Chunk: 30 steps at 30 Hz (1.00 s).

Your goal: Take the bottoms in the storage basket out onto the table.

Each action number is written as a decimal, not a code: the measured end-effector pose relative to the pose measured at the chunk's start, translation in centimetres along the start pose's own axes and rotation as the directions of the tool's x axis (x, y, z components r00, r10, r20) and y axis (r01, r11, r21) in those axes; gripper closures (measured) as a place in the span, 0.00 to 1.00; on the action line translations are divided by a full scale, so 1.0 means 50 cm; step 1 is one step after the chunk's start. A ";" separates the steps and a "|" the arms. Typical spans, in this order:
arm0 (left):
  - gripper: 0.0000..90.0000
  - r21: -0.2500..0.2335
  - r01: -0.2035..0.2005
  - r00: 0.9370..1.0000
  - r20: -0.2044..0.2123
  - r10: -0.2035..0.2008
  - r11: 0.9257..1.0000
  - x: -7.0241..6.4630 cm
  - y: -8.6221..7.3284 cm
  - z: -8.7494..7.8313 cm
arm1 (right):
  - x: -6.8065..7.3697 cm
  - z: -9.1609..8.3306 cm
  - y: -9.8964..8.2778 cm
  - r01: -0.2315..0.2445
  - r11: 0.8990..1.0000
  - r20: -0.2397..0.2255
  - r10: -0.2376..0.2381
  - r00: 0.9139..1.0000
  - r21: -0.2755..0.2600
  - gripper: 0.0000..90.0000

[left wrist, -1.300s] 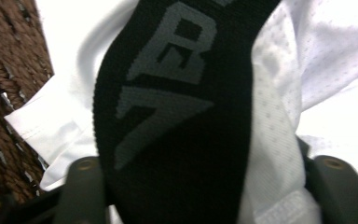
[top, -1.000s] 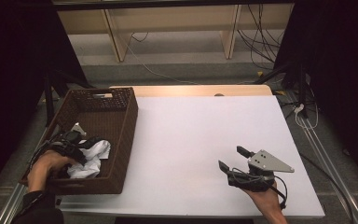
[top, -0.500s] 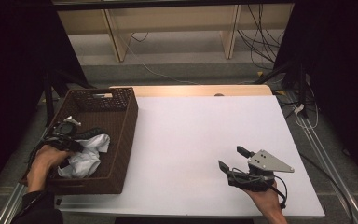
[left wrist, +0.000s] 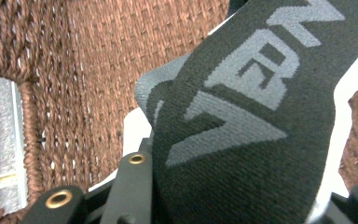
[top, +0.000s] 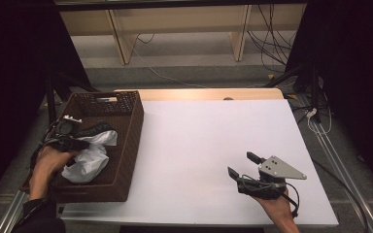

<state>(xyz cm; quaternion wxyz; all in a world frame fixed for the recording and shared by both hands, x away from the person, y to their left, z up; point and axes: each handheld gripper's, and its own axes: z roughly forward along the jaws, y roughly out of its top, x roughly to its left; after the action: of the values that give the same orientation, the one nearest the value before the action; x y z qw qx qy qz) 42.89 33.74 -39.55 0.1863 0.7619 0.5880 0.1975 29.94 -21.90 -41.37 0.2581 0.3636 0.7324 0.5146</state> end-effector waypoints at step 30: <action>0.74 -0.207 0.098 0.993 0.087 -0.081 0.973 -0.004 0.015 -0.053 | 0.000 0.000 0.000 -0.002 1.000 0.000 0.002 1.000 0.001 0.25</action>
<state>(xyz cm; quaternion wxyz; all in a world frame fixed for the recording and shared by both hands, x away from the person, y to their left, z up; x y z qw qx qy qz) 42.08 33.51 -36.90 0.2975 0.7177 0.5899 0.2203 29.93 -21.92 -41.37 0.2571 0.3646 0.7323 0.5145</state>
